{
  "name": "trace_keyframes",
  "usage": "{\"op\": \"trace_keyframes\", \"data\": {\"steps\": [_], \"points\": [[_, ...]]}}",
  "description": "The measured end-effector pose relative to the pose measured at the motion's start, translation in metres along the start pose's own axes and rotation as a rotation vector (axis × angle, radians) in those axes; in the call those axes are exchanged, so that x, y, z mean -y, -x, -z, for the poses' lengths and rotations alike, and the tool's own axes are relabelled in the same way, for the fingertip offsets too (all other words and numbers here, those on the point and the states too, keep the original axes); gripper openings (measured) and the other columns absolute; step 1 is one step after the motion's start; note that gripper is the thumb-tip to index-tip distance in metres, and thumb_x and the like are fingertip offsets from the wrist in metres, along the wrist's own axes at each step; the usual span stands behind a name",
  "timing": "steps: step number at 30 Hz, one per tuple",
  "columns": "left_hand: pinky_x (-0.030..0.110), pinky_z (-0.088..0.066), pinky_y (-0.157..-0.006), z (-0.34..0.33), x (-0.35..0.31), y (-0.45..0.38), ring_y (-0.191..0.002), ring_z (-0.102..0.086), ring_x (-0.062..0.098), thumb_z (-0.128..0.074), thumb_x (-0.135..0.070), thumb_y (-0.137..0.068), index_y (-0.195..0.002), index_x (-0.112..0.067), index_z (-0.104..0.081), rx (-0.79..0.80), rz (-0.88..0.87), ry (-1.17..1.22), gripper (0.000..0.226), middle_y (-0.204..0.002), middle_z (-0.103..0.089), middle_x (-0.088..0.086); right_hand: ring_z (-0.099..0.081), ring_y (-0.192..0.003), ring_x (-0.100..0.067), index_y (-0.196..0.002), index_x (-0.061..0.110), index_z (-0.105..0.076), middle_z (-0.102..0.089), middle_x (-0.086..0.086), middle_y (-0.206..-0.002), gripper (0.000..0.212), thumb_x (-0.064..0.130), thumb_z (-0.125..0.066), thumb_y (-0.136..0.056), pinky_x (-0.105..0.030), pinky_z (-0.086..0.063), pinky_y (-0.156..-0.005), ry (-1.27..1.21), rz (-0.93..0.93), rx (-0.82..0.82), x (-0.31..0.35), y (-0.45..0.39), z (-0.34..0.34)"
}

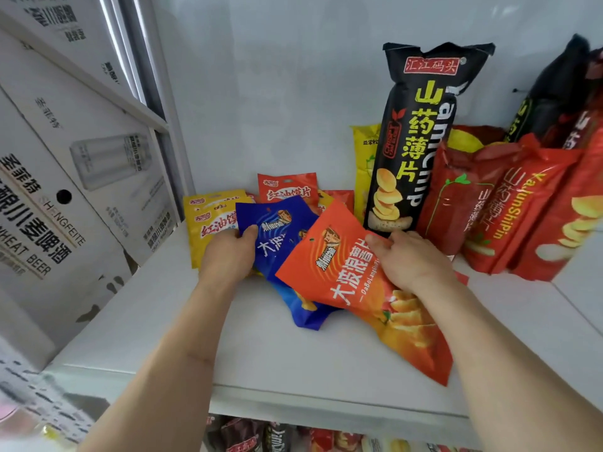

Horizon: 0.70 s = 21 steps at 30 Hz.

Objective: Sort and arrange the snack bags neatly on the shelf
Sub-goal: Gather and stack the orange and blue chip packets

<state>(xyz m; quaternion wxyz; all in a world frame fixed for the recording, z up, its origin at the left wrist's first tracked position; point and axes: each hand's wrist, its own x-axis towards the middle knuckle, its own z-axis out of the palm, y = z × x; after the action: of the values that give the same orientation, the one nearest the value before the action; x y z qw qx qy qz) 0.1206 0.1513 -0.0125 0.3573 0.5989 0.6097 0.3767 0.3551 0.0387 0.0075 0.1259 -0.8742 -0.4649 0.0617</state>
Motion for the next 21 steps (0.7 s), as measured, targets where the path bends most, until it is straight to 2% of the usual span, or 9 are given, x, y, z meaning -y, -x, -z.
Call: {"op": "trace_keyframes", "data": {"steps": [2, 5, 7, 9, 11, 13, 16, 19, 21], "points": [[0.047, -0.058, -0.089, 0.001, -0.002, -0.001, -0.098, -0.069, 0.028, -0.053, -0.032, -0.101, -0.108, -0.012, -0.062, 0.029, 0.017, 0.088, 0.023, -0.115, -0.072, 0.012, -0.051, -0.124, -0.035, -0.136, 0.011, -0.047, -0.055, -0.013, -0.134, 0.075, 0.069, -0.023, -0.096, -0.044, -0.043, -0.099, -0.032, -0.013, 0.027, 0.0, 0.0, 0.0], [0.048, -0.059, -0.088, 0.004, -0.012, -0.007, -0.096, -0.071, 0.028, -0.052, -0.031, -0.102, -0.113, -0.011, -0.062, 0.019, 0.035, 0.173, 0.025, -0.111, -0.073, 0.011, -0.054, -0.122, -0.033, -0.132, 0.01, -0.05, -0.057, -0.012, -0.132, 0.074, 0.07, -0.027, -0.095, -0.043, -0.044, -0.094, 0.006, -0.03, 0.045, 0.001, 0.001, 0.004], [0.045, -0.061, -0.079, 0.005, -0.022, -0.013, -0.088, -0.072, 0.026, -0.052, -0.03, -0.103, -0.105, -0.012, -0.062, 0.048, 0.085, 0.306, 0.02, -0.104, -0.074, 0.01, -0.055, -0.122, -0.033, -0.132, 0.011, -0.052, -0.057, -0.011, -0.133, 0.073, 0.07, -0.03, -0.095, -0.042, -0.045, -0.093, 0.064, -0.065, 0.054, 0.004, 0.001, 0.007], [0.035, -0.061, -0.062, 0.004, -0.029, -0.016, -0.077, -0.072, 0.021, -0.054, -0.026, -0.103, -0.092, -0.014, -0.059, 0.097, 0.154, 0.452, 0.017, -0.092, -0.073, 0.008, -0.056, -0.122, -0.032, -0.133, 0.012, -0.052, -0.058, -0.01, -0.134, 0.072, 0.069, -0.032, -0.094, -0.041, -0.046, -0.093, 0.101, -0.11, 0.052, 0.007, 0.002, 0.008], [0.03, -0.058, -0.055, 0.001, -0.029, -0.017, -0.072, -0.07, 0.019, -0.053, -0.023, -0.103, -0.093, -0.012, -0.059, 0.167, 0.193, 0.507, 0.016, -0.088, -0.073, 0.006, -0.055, -0.124, -0.032, -0.138, 0.012, -0.049, -0.057, -0.01, -0.137, 0.073, 0.068, -0.032, -0.094, -0.041, -0.045, -0.095, 0.11, -0.145, 0.046, 0.009, 0.004, 0.006], [0.032, -0.056, -0.059, 0.0, -0.022, -0.019, -0.073, -0.069, 0.019, -0.05, -0.021, -0.104, -0.1, -0.013, -0.059, 0.183, 0.214, 0.536, 0.013, -0.095, -0.072, 0.007, -0.053, -0.128, -0.032, -0.145, 0.012, -0.042, -0.053, -0.011, -0.143, 0.074, 0.066, -0.031, -0.096, -0.042, -0.044, -0.098, 0.112, -0.161, 0.05, 0.012, 0.007, 0.006], [0.034, -0.056, -0.065, 0.001, -0.015, -0.026, -0.077, -0.07, 0.02, -0.048, -0.026, -0.104, -0.098, -0.018, -0.059, 0.146, 0.234, 0.66, 0.015, -0.099, -0.073, 0.006, -0.05, -0.131, -0.031, -0.147, 0.013, -0.041, -0.051, -0.01, -0.145, 0.074, 0.066, -0.028, -0.097, -0.042, -0.041, -0.1, 0.091, -0.179, 0.04, 0.017, 0.011, 0.009], [0.035, -0.059, -0.069, 0.005, -0.016, -0.026, -0.077, -0.072, 0.021, -0.052, -0.032, -0.103, -0.099, -0.018, -0.063, 0.212, 0.249, 0.737, 0.019, -0.089, -0.076, 0.003, -0.049, -0.131, -0.032, -0.151, 0.016, -0.033, -0.05, -0.01, -0.146, 0.087, 0.077, -0.022, -0.09, -0.044, -0.039, -0.1, 0.015, -0.217, 0.019, 0.022, 0.012, 0.007], [0.038, -0.059, -0.074, 0.004, -0.017, -0.025, -0.079, -0.073, 0.024, -0.056, -0.031, -0.101, -0.099, -0.015, -0.065, 0.271, 0.236, 0.722, 0.019, -0.088, -0.078, 0.006, -0.051, -0.129, -0.032, -0.149, 0.017, -0.034, -0.052, -0.009, -0.144, 0.096, 0.086, -0.023, -0.083, -0.044, -0.041, -0.1, -0.068, -0.189, 0.017, 0.025, 0.015, 0.003]]}}
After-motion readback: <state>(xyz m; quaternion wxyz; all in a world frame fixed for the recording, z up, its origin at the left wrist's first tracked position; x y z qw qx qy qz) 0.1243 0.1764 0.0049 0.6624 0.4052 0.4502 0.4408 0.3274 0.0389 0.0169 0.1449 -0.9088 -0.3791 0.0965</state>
